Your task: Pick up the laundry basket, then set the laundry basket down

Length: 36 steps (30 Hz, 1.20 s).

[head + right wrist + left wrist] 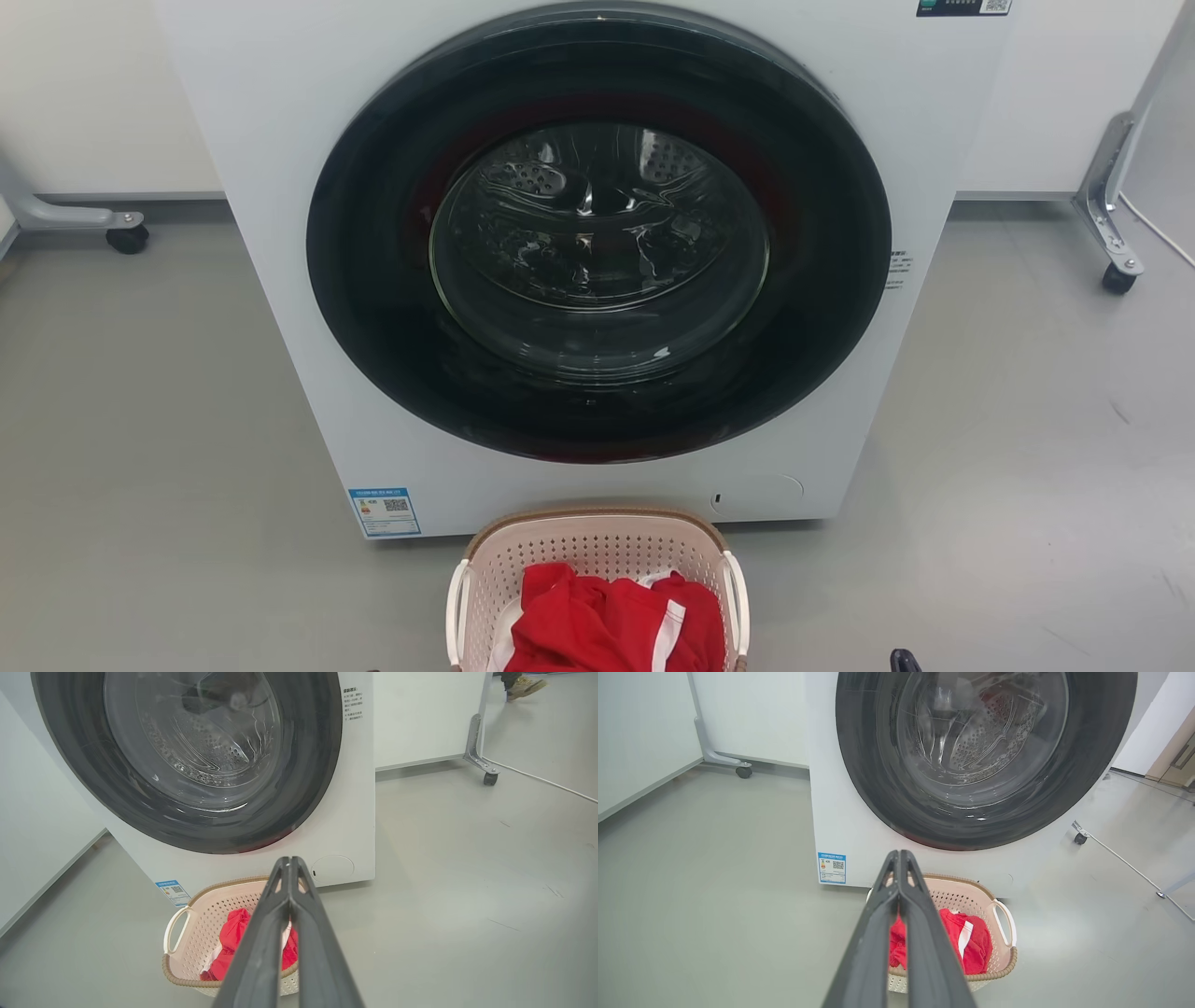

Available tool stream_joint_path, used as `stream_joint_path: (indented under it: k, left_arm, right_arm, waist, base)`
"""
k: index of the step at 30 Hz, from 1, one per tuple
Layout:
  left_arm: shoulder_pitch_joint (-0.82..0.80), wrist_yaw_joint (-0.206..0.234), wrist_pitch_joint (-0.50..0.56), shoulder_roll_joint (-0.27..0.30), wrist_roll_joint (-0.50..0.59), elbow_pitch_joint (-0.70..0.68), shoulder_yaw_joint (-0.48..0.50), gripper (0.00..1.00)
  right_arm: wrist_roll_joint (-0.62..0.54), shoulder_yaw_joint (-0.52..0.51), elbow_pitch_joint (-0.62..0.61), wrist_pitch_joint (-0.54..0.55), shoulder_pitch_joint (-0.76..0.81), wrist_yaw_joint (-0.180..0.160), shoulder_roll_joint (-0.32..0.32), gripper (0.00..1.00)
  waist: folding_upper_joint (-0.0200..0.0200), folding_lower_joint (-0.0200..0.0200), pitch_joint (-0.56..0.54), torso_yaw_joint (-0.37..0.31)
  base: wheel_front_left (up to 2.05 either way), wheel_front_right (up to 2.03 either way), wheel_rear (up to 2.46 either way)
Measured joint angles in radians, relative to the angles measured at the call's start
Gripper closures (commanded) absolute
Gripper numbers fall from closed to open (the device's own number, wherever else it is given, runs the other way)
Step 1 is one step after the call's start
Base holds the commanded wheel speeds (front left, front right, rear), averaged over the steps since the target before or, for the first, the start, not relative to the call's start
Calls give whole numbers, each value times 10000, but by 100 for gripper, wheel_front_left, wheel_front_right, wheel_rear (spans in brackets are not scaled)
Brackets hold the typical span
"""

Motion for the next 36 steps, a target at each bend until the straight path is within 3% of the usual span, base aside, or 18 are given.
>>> stream_joint_path:
  k: [36]
  left_arm:
    - [-783, -888, 1459, -180, -4684, 644, 1267, 100]
  right_arm:
    - [4853, -1661, 474, 1415, -658, 895, 157, 100]
  waist:
    - [0, 2, 110, -3]
  base:
    - [0, 0, 0]
